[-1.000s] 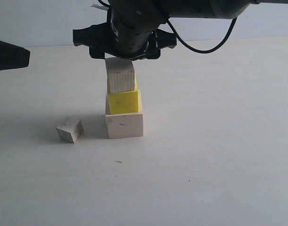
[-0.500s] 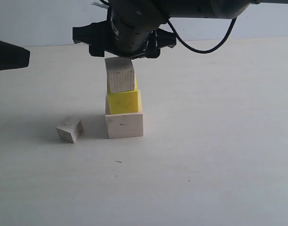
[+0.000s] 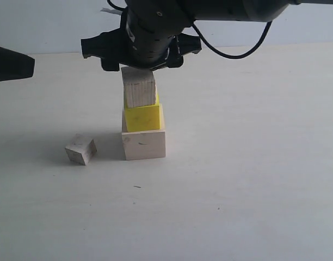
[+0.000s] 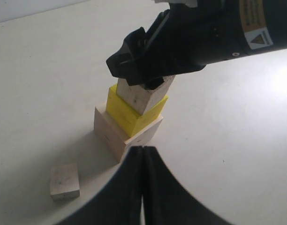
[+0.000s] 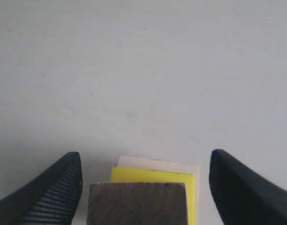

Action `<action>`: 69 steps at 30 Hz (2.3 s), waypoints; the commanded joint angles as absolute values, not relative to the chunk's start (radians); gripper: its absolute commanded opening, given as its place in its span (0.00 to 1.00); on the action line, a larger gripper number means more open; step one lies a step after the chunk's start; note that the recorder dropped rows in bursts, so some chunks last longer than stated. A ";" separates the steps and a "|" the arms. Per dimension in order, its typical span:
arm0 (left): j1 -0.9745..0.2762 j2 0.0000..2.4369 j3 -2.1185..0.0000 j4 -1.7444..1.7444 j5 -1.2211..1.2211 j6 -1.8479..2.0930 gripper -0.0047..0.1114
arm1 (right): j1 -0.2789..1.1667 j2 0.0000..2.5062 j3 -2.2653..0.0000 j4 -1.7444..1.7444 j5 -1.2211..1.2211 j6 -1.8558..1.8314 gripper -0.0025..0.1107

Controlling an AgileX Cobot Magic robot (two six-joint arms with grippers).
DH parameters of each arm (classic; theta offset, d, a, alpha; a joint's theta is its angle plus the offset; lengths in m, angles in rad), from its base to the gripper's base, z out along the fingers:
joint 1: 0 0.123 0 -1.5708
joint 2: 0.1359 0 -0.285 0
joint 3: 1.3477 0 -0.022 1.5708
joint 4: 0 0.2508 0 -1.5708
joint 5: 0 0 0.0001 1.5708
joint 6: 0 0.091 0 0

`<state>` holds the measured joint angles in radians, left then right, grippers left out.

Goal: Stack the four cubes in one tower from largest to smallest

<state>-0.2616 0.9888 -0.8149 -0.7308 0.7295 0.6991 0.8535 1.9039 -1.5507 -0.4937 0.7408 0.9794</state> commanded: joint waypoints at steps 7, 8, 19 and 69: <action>-0.268 0.990 -0.814 -0.742 0.730 0.698 0.04 | 0.855 1.902 -1.558 -0.496 0.761 0.969 0.66; -0.268 0.990 -0.814 -0.742 0.730 0.698 0.04 | 0.855 1.902 -1.558 -0.496 0.761 0.969 0.66; -0.268 0.982 -0.814 -0.744 0.734 0.698 0.04 | 0.855 1.902 -1.558 -0.515 0.764 0.993 0.66; -0.268 0.982 -0.814 -0.728 0.716 0.701 0.04 | 0.855 1.693 -1.558 -0.387 0.780 0.835 0.42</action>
<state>-0.2616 0.9870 -0.8149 -0.7351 0.7295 0.6991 0.8535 1.7552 -1.5507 -0.4319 0.7664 0.9193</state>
